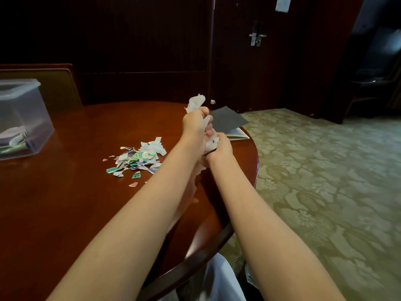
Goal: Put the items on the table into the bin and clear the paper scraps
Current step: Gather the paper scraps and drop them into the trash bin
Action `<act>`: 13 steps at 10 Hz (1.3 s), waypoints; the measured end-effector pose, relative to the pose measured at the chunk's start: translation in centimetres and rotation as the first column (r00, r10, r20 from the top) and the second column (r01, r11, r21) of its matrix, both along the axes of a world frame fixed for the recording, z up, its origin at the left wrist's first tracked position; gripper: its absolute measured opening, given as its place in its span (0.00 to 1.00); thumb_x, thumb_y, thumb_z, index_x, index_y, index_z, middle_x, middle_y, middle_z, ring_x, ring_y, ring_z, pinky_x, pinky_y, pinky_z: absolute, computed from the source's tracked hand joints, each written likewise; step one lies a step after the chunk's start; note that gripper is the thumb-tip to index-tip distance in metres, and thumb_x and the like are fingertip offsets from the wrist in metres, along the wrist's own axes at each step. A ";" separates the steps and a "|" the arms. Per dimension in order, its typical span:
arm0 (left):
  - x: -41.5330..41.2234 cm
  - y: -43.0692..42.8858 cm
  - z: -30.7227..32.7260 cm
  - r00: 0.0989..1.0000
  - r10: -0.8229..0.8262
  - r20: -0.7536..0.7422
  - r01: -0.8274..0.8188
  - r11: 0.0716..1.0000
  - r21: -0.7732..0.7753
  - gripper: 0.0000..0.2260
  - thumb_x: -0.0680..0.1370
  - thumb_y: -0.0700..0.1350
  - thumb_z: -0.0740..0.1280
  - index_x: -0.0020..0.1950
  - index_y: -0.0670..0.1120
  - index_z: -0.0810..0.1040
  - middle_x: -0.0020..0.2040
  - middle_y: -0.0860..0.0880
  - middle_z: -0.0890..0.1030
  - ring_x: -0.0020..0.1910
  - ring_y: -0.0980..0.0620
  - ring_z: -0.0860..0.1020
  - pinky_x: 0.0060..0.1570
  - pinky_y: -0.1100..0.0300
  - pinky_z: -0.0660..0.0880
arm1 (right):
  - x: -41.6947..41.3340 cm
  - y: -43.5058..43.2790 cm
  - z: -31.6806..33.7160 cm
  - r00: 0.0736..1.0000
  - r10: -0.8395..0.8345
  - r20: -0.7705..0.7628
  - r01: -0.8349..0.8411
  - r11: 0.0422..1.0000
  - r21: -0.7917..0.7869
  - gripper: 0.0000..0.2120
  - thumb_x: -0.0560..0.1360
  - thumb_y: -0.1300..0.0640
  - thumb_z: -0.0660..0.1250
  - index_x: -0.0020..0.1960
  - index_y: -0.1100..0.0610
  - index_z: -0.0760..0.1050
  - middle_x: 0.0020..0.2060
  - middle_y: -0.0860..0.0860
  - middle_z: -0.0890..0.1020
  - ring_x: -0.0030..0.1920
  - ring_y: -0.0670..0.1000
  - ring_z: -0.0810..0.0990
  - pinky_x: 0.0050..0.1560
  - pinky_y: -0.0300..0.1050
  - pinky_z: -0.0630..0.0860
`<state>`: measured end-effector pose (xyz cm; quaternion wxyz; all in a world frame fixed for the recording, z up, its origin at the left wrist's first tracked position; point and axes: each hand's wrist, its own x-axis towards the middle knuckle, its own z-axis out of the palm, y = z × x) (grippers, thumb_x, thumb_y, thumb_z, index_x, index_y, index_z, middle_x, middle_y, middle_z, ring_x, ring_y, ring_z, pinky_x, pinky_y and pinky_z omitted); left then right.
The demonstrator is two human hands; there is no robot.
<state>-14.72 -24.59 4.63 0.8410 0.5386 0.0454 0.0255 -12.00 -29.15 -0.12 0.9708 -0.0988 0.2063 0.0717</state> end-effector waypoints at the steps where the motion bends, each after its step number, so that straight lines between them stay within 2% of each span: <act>1: -0.1 0.6 0.2 0.989 -0.136 -0.056 0.130 0.987 -0.092 0.13 0.79 0.37 0.50 0.36 0.44 0.66 0.30 0.49 0.64 0.26 0.56 0.57 0.25 0.66 0.56 | 0.4 0.2 -2.0 0.973 0.229 -0.009 -0.223 0.939 -0.262 0.19 0.80 0.56 0.55 0.36 0.40 0.76 0.27 0.39 0.79 0.39 0.33 0.80 0.46 0.26 0.73; 2: 0.4 1.0 0.3 0.984 -0.162 -0.076 0.152 0.980 -0.127 0.14 0.79 0.37 0.48 0.36 0.44 0.65 0.29 0.50 0.64 0.26 0.56 0.56 0.24 0.67 0.55 | 0.9 -0.9 -2.4 0.973 0.229 -0.020 -0.227 0.945 -0.235 0.16 0.78 0.49 0.58 0.35 0.55 0.71 0.17 0.50 0.72 0.17 0.46 0.72 0.23 0.29 0.69; 3: 0.8 1.1 0.1 0.987 -0.114 -0.109 0.133 0.973 0.190 0.15 0.77 0.33 0.48 0.34 0.44 0.66 0.27 0.49 0.68 0.27 0.55 0.61 0.26 0.66 0.57 | 0.5 -1.1 -1.6 0.976 0.172 0.135 -0.131 0.955 -0.267 0.14 0.77 0.51 0.57 0.38 0.57 0.73 0.22 0.51 0.77 0.20 0.47 0.75 0.24 0.31 0.71; 4: 0.6 1.0 0.1 0.990 -0.105 -0.094 0.139 0.849 0.509 0.16 0.74 0.29 0.50 0.33 0.43 0.68 0.33 0.47 0.71 0.30 0.51 0.68 0.28 0.65 0.63 | 0.2 -1.5 -1.1 0.960 0.186 0.208 -0.127 0.955 -0.270 0.13 0.77 0.51 0.58 0.39 0.58 0.74 0.24 0.52 0.79 0.20 0.49 0.76 0.22 0.33 0.72; 5: 1.2 1.0 -0.2 0.990 -0.140 0.026 0.079 0.688 0.722 0.15 0.74 0.30 0.56 0.33 0.46 0.71 0.34 0.49 0.72 0.37 0.48 0.70 0.34 0.61 0.66 | 0.5 -1.4 -1.4 0.973 0.154 0.171 -0.092 0.941 -0.325 0.08 0.75 0.53 0.62 0.42 0.56 0.76 0.31 0.53 0.81 0.31 0.51 0.80 0.37 0.40 0.79; 6: 1.2 1.2 -0.8 0.976 -0.195 0.097 0.037 0.586 0.809 0.06 0.69 0.41 0.61 0.36 0.52 0.73 0.41 0.49 0.75 0.48 0.45 0.73 0.50 0.51 0.72 | 0.8 -1.0 -2.0 0.982 0.119 0.147 -0.067 0.945 -0.320 0.09 0.75 0.54 0.60 0.43 0.57 0.75 0.38 0.52 0.79 0.36 0.51 0.78 0.45 0.39 0.77; 7: 0.8 1.5 -1.2 0.961 -0.272 0.052 0.120 0.579 0.806 0.10 0.64 0.44 0.60 0.44 0.52 0.72 0.46 0.50 0.76 0.49 0.50 0.75 0.50 0.54 0.73 | 0.9 -1.2 -1.9 0.980 0.096 0.175 -0.046 0.963 -0.266 0.09 0.77 0.54 0.58 0.44 0.57 0.75 0.39 0.52 0.78 0.37 0.50 0.77 0.36 0.39 0.76; 8: 0.0 1.3 -1.2 0.956 -0.290 0.034 0.199 0.734 0.649 0.03 0.74 0.45 0.60 0.41 0.48 0.71 0.33 0.55 0.76 0.29 0.63 0.75 0.27 0.70 0.71 | 1.1 -1.2 -1.7 0.975 0.085 0.204 -0.024 0.959 -0.283 0.11 0.77 0.53 0.57 0.43 0.57 0.75 0.38 0.52 0.78 0.36 0.50 0.77 0.39 0.40 0.74; 9: 0.4 0.5 -2.1 0.985 -0.170 -0.030 0.164 0.866 0.472 0.16 0.80 0.55 0.54 0.47 0.47 0.76 0.40 0.50 0.78 0.35 0.58 0.76 0.31 0.64 0.71 | 0.5 -0.9 -1.3 0.968 0.080 0.238 -0.002 0.950 -0.312 0.11 0.77 0.53 0.58 0.44 0.57 0.76 0.39 0.53 0.79 0.38 0.51 0.77 0.43 0.43 0.73; 10: 0.5 -0.7 -2.4 0.996 -0.044 -0.074 0.066 0.945 0.320 0.11 0.78 0.52 0.60 0.47 0.45 0.75 0.38 0.49 0.77 0.35 0.54 0.76 0.32 0.62 0.71 | -0.6 -1.1 -0.6 0.964 0.053 0.260 0.040 0.940 -0.340 0.11 0.77 0.55 0.59 0.39 0.57 0.74 0.29 0.51 0.79 0.33 0.48 0.77 0.36 0.41 0.74; 11: 0.6 -2.1 -2.8 0.999 0.008 -0.053 0.007 0.961 0.277 0.07 0.75 0.43 0.64 0.36 0.47 0.73 0.34 0.50 0.75 0.32 0.54 0.74 0.31 0.63 0.70 | -1.0 -2.0 -0.2 0.966 0.004 0.258 0.087 0.936 -0.340 0.13 0.78 0.55 0.59 0.36 0.56 0.72 0.25 0.49 0.76 0.30 0.47 0.75 0.31 0.39 0.72; 12: 0.5 -4.0 -3.2 0.999 0.001 -0.040 0.007 0.977 0.212 0.08 0.74 0.41 0.64 0.34 0.47 0.73 0.33 0.49 0.76 0.33 0.52 0.75 0.36 0.60 0.72 | -0.9 -3.8 -0.4 0.968 -0.055 0.246 0.146 0.918 -0.369 0.14 0.78 0.55 0.60 0.34 0.56 0.71 0.23 0.48 0.76 0.25 0.46 0.76 0.27 0.36 0.72; 13: 0.6 -6.1 -3.7 0.998 -0.047 -0.032 0.050 0.992 0.117 0.06 0.73 0.40 0.64 0.36 0.46 0.73 0.33 0.48 0.76 0.34 0.50 0.76 0.39 0.58 0.73 | -0.8 -5.9 -0.7 0.959 -0.110 0.260 0.185 0.940 -0.287 0.11 0.75 0.55 0.62 0.35 0.56 0.72 0.28 0.49 0.77 0.25 0.47 0.77 0.27 0.35 0.72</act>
